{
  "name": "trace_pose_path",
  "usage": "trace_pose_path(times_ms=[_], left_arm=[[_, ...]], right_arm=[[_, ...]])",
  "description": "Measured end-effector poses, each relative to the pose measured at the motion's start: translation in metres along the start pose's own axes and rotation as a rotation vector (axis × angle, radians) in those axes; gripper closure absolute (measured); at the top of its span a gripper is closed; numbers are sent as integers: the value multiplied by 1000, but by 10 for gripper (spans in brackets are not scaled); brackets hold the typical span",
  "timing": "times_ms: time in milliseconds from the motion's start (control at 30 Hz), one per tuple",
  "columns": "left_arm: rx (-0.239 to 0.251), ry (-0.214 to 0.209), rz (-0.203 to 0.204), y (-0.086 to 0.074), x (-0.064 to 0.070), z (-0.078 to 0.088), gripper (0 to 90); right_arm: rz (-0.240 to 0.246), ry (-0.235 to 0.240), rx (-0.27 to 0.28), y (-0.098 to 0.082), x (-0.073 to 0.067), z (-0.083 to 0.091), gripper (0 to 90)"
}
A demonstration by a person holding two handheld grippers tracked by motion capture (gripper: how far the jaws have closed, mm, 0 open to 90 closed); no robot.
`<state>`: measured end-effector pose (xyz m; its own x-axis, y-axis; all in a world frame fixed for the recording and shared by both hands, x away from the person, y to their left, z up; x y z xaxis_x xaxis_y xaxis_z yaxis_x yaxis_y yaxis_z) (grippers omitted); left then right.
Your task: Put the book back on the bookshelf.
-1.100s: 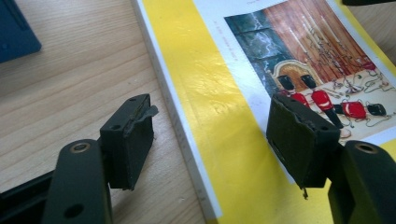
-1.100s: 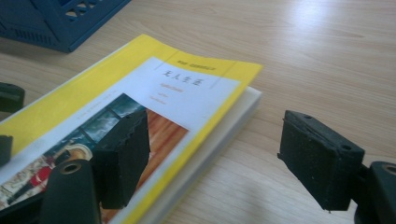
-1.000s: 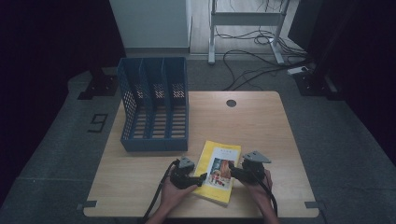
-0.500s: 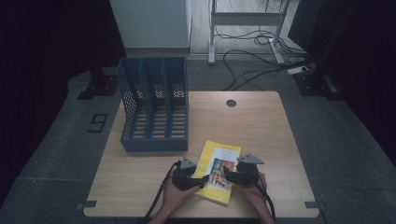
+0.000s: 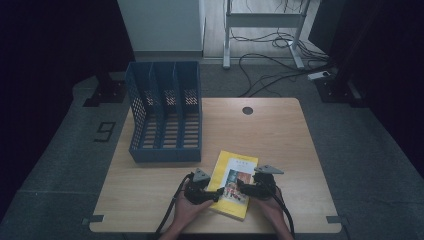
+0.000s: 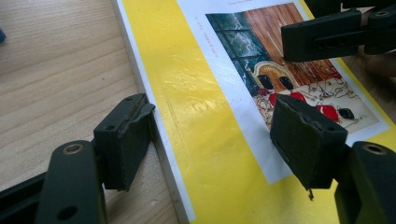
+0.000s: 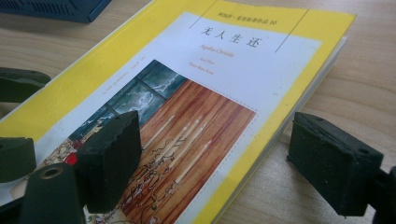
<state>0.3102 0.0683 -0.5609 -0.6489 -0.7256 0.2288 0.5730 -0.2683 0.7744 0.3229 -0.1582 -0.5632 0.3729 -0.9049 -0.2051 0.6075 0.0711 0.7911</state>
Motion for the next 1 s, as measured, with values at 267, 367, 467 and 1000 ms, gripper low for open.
trace_pose_path(times_ms=[267,367,467,1000], left_arm=[[0,-1,0,0,0,0,287],[1,0,-1,0,0,0,287],[2,-2,-3,0,0,0,286],[4,-8,-11,0,-1,-1,284]], right_arm=[[18,-7,3,0,-4,-1,145],[46,-22,9,0,-7,1,160],[65,-34,13,1,-9,2,177],[48,-2,75,9,-10,13,288]])
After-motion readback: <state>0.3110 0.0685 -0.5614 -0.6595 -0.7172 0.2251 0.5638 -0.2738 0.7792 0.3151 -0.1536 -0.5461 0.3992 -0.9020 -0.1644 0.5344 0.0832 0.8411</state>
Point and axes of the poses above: each handheld gripper's, and its own axes: z roughly backward along the jaws, y roughly out of its top, x roughly to its right, the point moved 2 cm from there along -z, roughly forward along the jaws, and after that the axes turned 5 degrees about x, right-handed, at the moved point
